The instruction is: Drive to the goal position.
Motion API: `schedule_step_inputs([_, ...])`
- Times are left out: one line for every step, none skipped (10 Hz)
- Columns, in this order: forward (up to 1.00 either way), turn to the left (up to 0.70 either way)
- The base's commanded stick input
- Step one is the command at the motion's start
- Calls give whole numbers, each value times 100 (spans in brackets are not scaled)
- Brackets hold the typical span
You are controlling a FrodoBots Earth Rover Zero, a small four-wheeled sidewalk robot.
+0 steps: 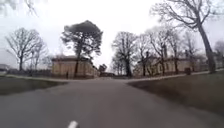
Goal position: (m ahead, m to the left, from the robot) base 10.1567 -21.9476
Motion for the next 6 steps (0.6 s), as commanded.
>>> schedule_step_inputs([100, 1])
schedule_step_inputs([100, 1])
schedule_step_inputs([100, 1])
schedule_step_inputs([100, 1])
schedule_step_inputs([100, 1])
schedule_step_inputs([100, 1])
